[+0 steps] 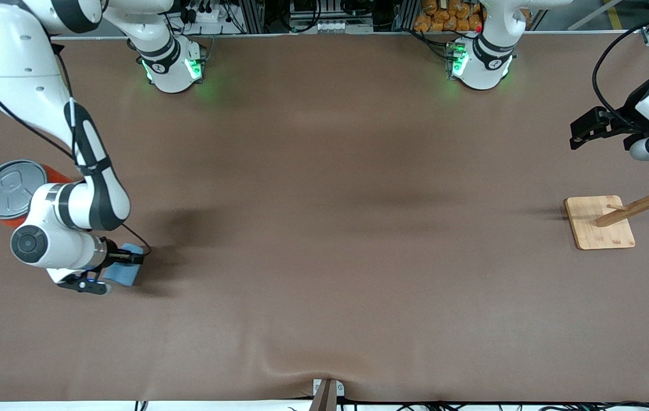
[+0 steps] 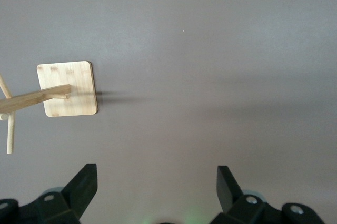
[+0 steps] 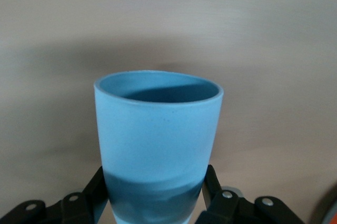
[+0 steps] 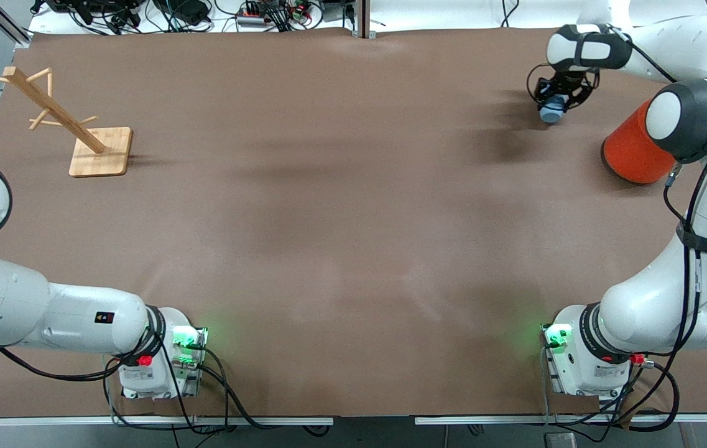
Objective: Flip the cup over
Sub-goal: 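Carry the blue cup with the right gripper to the table middle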
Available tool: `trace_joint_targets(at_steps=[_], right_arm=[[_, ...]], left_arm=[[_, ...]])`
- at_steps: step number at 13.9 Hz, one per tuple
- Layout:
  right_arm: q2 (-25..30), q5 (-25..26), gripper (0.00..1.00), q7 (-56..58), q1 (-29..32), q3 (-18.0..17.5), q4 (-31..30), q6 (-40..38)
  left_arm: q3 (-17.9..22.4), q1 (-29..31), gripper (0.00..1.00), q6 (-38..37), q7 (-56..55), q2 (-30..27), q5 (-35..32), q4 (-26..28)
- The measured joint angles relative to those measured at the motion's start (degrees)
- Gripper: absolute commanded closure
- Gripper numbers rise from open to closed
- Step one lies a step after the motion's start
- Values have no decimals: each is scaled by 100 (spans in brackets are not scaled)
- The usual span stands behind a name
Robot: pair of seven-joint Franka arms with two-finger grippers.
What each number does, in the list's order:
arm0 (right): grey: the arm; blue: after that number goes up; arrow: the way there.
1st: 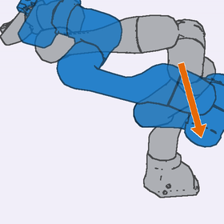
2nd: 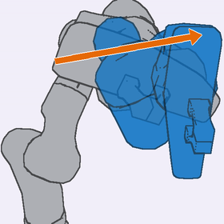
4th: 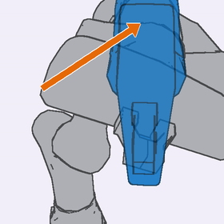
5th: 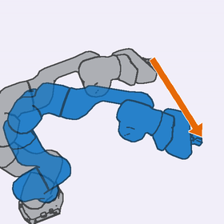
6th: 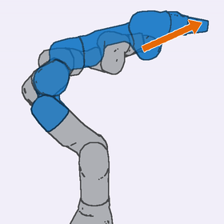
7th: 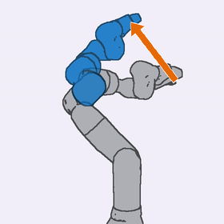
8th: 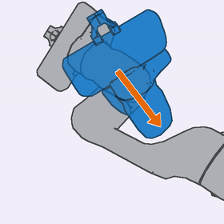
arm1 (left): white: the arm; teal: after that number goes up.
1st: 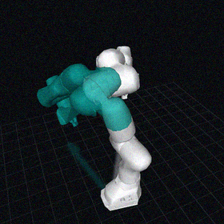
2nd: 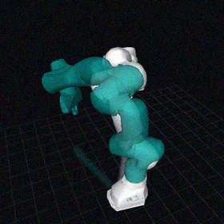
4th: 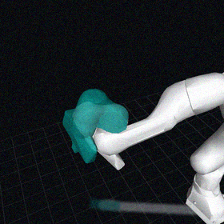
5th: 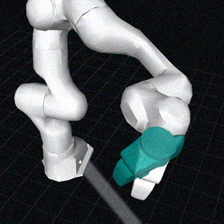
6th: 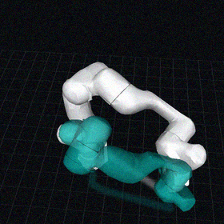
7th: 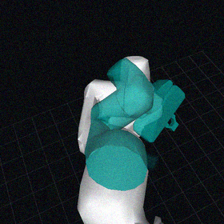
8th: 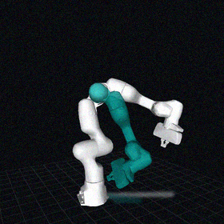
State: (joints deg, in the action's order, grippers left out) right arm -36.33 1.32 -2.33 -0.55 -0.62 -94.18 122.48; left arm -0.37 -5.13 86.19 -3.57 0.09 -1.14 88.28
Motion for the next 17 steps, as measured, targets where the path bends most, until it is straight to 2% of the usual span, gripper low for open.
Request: trace_joint_targets(at_steps=[3, 5, 8, 11, 12, 13, 17], right_arm=[[370, -5, 93, 1414, -978, -438, 31, -194], [418, 2, 93, 2568, -1805, -594, 59, 77], [305, 44, 93, 4125, -2939, -615, 42, 803], [-28, 533, 92, 4450, -3791, -591, 84, 1008], [-178, 602, 72, 4451, -3938, -578, 102, 1103], [-336, 633, 1, 4460, -4005, -560, 129, 1249], [-590, 670, 0, 4573, -3982, -485, 270, 1574]], left_arm=[[11, 31, 0, 23, 0, 0, 0, 0], [15, 44, 0, 65, 0, 0, 0, 0], [23, 58, 0, 83, 0, -1, 0, -1], [47, 157, 0, 83, 23, -10, 0, -4], [51, 193, 0, 83, 35, -10, 0, -4], [51, 214, 0, 83, 39, -10, 0, 0], [52, 222, 0, 82, 39, 56, 302, 75]])
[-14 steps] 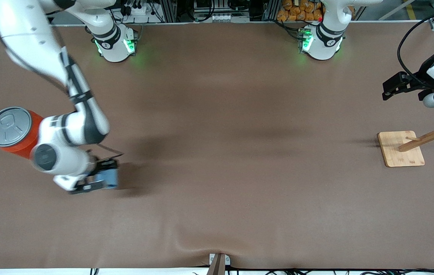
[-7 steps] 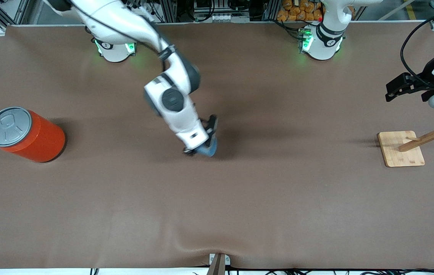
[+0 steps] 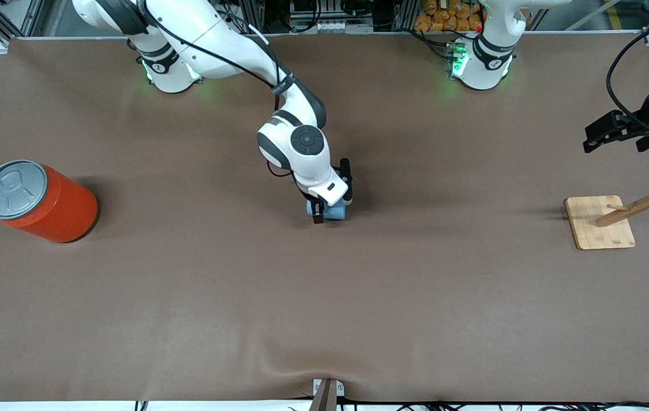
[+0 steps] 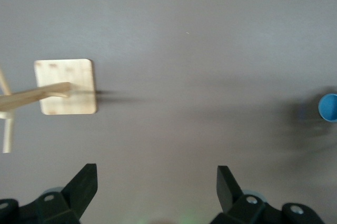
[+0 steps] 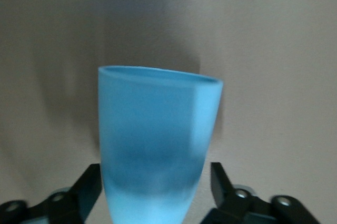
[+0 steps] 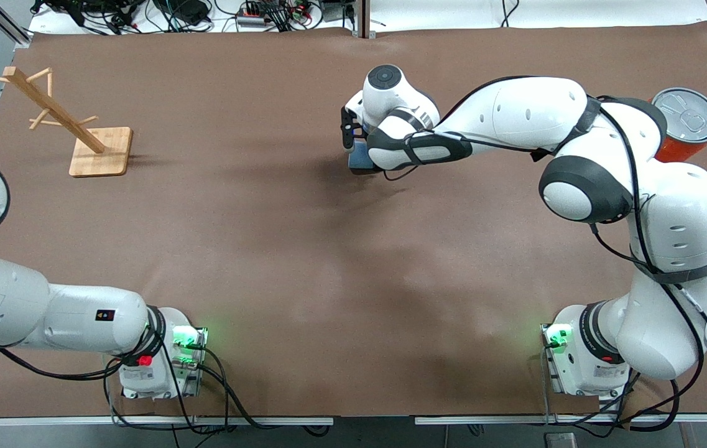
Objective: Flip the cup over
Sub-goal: 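Carry the blue cup with the right gripper to the table middle, then release the cup with the right gripper while the left gripper reaches in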
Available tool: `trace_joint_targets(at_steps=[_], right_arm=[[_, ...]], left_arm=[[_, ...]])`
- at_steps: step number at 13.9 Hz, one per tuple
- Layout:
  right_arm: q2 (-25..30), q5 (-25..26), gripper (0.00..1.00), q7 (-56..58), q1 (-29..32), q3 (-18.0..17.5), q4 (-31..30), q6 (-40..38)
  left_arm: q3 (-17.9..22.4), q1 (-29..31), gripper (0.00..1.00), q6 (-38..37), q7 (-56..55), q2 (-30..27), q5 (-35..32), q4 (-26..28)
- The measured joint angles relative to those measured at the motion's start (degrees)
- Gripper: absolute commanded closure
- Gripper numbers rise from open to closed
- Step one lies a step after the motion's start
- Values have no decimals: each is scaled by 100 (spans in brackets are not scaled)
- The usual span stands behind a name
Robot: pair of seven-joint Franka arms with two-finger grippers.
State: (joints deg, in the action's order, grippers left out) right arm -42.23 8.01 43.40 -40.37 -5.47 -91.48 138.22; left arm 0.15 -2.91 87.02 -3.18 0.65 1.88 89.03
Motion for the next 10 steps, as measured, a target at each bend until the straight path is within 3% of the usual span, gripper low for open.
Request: trace_joint_targets(at_steps=[2, 5, 8, 10], right_arm=[[154, -19, 0, 0, -2, -11, 160, -233], [874, -360, 0, -443, 14, -5, 313, -1325], [1805, -506, 0, -1812, 248, 165, 331, -2449], [2133, -508, 0, -2559, 662, 414, 288, -2732]], left_arm=[[2, 25, 0, 16, 0, 198, 360, 50], [-7, 33, 0, 225, 2, 746, 920, 107], [-42, -33, 0, 644, 7, 1516, 1970, 165], [-96, -148, 0, 1060, 48, 2059, 2844, 259]])
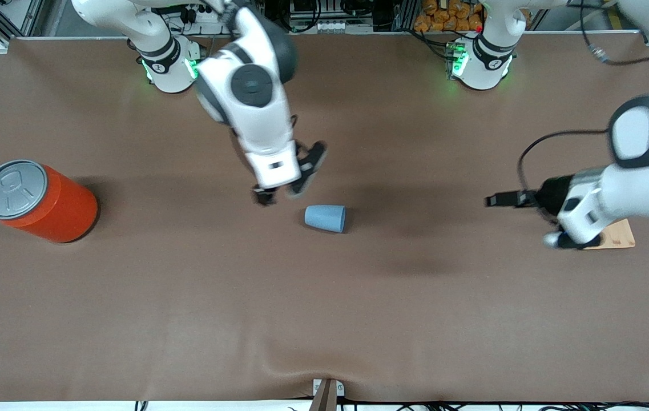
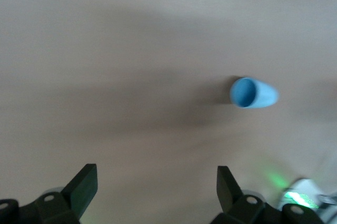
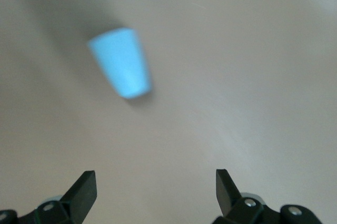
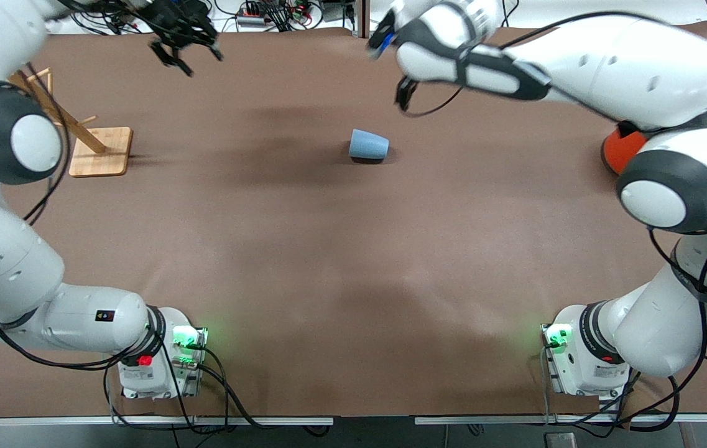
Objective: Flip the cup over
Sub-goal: 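Release the cup with the right gripper while the left gripper reaches in, then close the left gripper on the base of the lying cup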
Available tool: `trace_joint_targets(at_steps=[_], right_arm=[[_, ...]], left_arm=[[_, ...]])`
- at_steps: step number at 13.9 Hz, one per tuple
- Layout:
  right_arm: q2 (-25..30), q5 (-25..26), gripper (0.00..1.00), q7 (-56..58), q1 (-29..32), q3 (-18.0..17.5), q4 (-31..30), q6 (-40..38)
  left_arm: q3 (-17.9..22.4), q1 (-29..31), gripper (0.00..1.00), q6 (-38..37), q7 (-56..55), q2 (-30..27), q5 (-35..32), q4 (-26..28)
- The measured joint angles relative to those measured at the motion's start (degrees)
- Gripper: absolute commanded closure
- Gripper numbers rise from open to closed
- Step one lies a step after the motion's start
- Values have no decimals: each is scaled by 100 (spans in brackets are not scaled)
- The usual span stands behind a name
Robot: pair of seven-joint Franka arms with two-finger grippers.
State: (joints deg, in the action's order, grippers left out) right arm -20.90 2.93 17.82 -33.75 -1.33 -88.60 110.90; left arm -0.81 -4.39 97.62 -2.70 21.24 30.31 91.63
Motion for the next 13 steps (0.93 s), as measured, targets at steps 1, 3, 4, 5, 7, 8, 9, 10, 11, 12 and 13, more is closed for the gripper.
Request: trace_joint_targets(at_steps=[1, 3, 4, 5, 7, 8, 9, 10, 11, 12, 13], right_arm=[[90, -1, 0, -217, 325, 74, -22, -23], [300, -2, 0, -423, 1018, 175, -32, -122], [477, -9, 0, -512, 1370, 219, -30, -320], [712, -49, 0, -621, 1719, 298, -29, -583], [1240, -264, 0, -766, 2308, 526, -26, -1085], [1531, -349, 0, -807, 2551, 640, -28, -1344], [1804, -404, 0, -939, 2754, 717, -38, -1620], [2027, -424, 0, -1217, 2914, 743, -48, -1942], [2197, -448, 0, -1534, 3029, 743, -61, -2289], [2316, -483, 0, -1789, 3102, 736, -80, -2581], [2378, -498, 0, -1939, 3136, 723, -97, -2728]], left_arm=[[-39, -96, 0, 175, 33, 288, 438, 37], [-104, -333, 0, 644, 269, 881, 1263, 52], [-149, -446, 0, 940, 615, 1185, 1741, 52], [-196, -549, 0, 1241, 1087, 1482, 2294, 50], [-228, -743, 0, 1545, 2126, 1981, 3393, 14], [-231, -826, 0, 1591, 2659, 2210, 3877, -45], [-233, -892, 0, 1603, 3141, 2418, 4274, -126], [-237, -940, 0, 1603, 3520, 2588, 4579, -216], [-243, -988, 0, 1603, 3773, 2715, 4825, -312], [-250, -1047, 0, 1602, 3947, 2808, 5073, -400], [-255, -1129, 0, 1602, 4022, 2860, 5286, -466]])
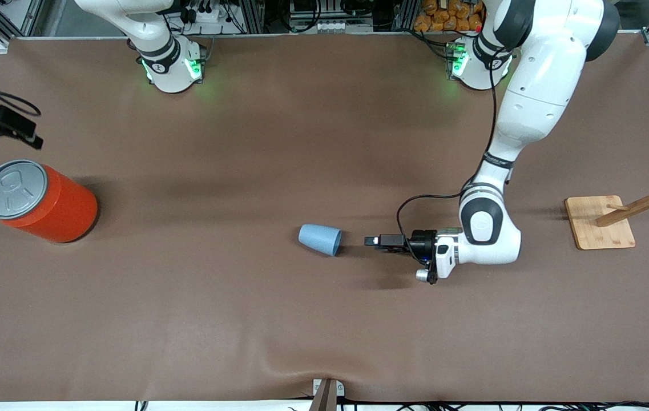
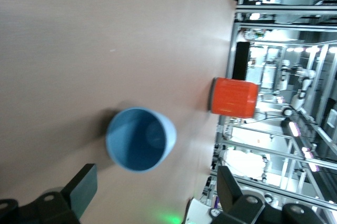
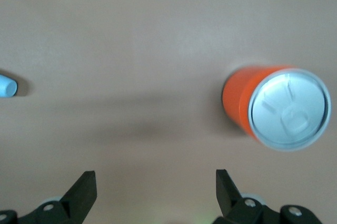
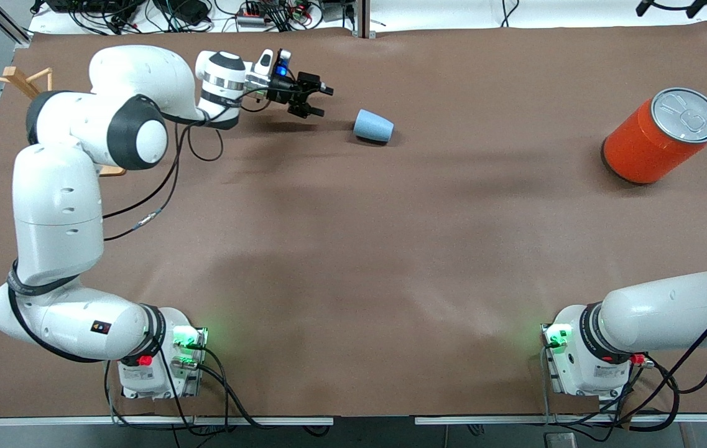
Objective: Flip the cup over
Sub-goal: 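Close the left gripper on the base of the lying cup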
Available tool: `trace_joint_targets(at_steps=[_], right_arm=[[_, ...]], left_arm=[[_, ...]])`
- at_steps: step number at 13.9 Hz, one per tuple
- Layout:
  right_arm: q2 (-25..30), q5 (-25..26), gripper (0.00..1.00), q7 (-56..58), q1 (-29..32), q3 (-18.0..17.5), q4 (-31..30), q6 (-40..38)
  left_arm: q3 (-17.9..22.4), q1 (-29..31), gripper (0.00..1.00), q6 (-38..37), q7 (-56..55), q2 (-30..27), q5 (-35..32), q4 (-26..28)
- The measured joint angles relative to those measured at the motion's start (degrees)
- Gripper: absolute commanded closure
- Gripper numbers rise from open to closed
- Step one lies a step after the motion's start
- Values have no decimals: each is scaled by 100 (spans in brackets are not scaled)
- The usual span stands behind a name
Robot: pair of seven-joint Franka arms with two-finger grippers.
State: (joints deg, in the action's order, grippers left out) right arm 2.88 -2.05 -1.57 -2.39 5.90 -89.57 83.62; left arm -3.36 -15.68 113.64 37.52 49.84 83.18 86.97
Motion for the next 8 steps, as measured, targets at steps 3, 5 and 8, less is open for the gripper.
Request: trace_joint_targets(at_steps=[3, 5, 8], right_arm=[[14, -2, 0, -144, 55, -86, 17, -32], [14, -2, 0, -152, 173, -221, 90, -31], [14, -1, 0, -153, 185, -318, 198, -31]], left_arm=[[-2, -367, 0, 219, 116, 52, 435, -89], [-1, -497, 0, 376, 231, 142, 490, -181], [5, -504, 0, 393, 376, 363, 499, -391]])
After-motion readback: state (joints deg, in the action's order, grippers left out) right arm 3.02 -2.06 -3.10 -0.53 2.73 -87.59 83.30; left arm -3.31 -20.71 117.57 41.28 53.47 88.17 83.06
